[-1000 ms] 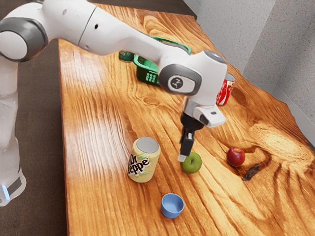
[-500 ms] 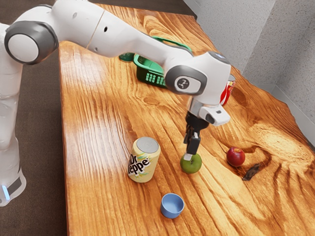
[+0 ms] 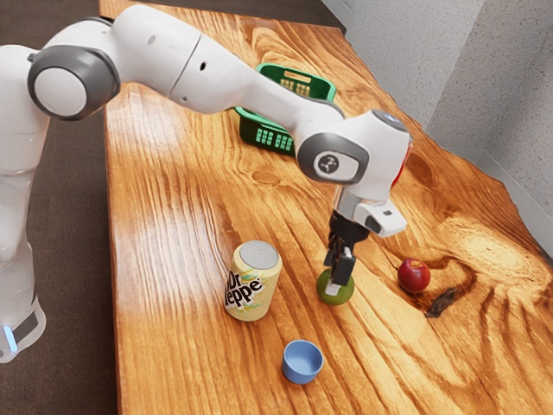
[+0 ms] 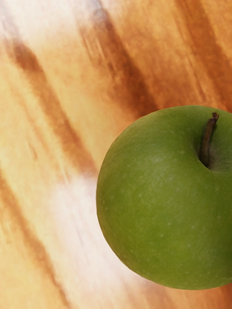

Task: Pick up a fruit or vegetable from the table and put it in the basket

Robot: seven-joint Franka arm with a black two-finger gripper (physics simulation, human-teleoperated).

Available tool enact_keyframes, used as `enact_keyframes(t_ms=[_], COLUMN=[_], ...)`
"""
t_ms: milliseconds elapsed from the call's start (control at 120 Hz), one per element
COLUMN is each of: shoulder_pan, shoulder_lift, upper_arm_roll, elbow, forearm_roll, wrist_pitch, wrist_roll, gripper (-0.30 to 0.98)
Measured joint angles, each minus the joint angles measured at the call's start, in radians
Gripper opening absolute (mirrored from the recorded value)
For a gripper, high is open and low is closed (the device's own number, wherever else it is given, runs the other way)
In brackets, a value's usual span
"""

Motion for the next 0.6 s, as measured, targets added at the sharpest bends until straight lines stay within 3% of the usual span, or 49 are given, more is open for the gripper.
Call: enact_keyframes(t_ms=[600], shoulder_pan=[-0.001], shoulder_lift=[0.049], upper_arm_roll=[0.012], elbow=[-0.002], forearm_roll=[-0.001], wrist_pitch=[0.071], wrist_roll=[-0.008], gripper=[0.66])
